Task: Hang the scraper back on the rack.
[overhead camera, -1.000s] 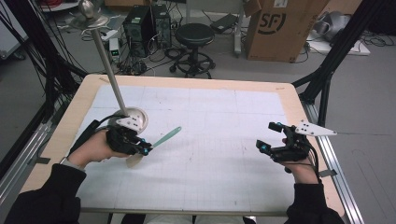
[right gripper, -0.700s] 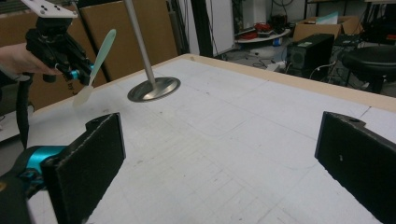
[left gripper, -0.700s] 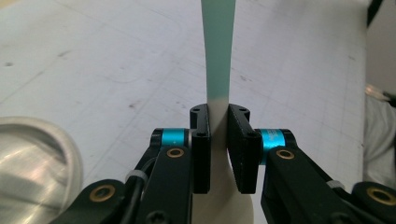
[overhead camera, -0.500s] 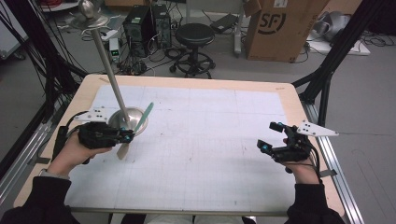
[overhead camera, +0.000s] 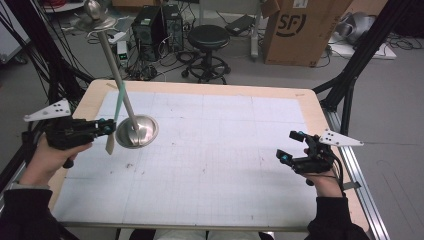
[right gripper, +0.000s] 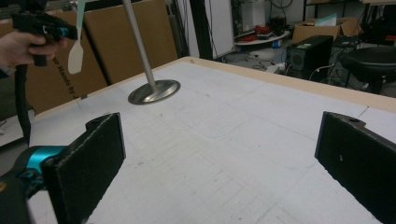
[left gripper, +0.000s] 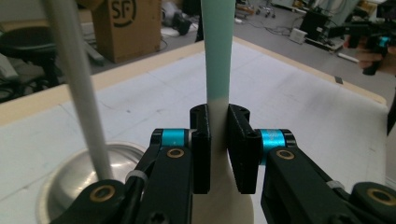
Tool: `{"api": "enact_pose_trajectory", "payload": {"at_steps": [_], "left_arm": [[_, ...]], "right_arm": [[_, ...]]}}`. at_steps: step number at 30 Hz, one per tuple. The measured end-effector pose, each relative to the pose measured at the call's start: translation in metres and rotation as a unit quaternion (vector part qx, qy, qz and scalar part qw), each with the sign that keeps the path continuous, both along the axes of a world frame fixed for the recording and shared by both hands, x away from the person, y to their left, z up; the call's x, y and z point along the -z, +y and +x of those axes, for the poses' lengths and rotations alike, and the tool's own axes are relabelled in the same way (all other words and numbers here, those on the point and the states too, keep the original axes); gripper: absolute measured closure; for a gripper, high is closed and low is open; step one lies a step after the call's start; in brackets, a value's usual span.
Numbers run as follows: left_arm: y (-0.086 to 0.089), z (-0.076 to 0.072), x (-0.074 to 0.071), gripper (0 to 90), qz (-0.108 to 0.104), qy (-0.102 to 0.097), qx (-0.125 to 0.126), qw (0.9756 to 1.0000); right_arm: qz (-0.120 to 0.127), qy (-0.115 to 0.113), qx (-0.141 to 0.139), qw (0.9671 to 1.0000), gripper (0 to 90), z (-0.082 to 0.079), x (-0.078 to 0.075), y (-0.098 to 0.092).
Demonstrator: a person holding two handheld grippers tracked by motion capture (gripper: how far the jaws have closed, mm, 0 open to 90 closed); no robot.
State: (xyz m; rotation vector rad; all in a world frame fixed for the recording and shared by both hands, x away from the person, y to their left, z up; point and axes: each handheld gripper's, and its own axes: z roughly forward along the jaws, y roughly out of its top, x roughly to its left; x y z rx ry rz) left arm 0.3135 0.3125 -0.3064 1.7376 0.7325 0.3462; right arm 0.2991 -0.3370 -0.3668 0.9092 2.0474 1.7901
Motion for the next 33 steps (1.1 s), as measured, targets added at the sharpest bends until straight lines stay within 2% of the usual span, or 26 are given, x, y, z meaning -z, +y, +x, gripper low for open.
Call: {"api": "enact_pose_trajectory", "payload": {"at_steps": [4,8,14,21,26,33], "left_arm": [[0.013,-0.002,-0.014,80.0,-0.014,-0.016,-0.028,0.9994],[0.021,-0.004,-0.026,80.0,-0.024,-0.031,-0.042,0.9984],[0.033,0.0,-0.042,80.0,-0.027,-0.045,-0.056,0.9971],[0.042,0.006,-0.061,80.0,-0.016,-0.055,-0.078,0.9953],[0.046,0.004,-0.069,80.0,-0.014,-0.065,-0.088,0.9939],[0.053,0.007,-0.074,80.0,-0.03,-0.071,-0.101,0.9918]], "right_arm": [[0.0,0.001,-0.001,1.0,0.6,0.0,0.0,0.0],[0.006,0.002,-0.008,0.9999,0.6,0.0,0.0,0.003],[0.001,0.005,-0.013,0.9999,0.5,0.001,0.001,0.006],[0.002,0.006,-0.013,0.9999,0.6,0.001,0.002,0.005],[-0.002,0.008,-0.015,0.9999,0.6,0.002,0.004,0.007],[0.001,0.008,-0.013,0.9999,0.6,0.001,0.003,0.006]]}}
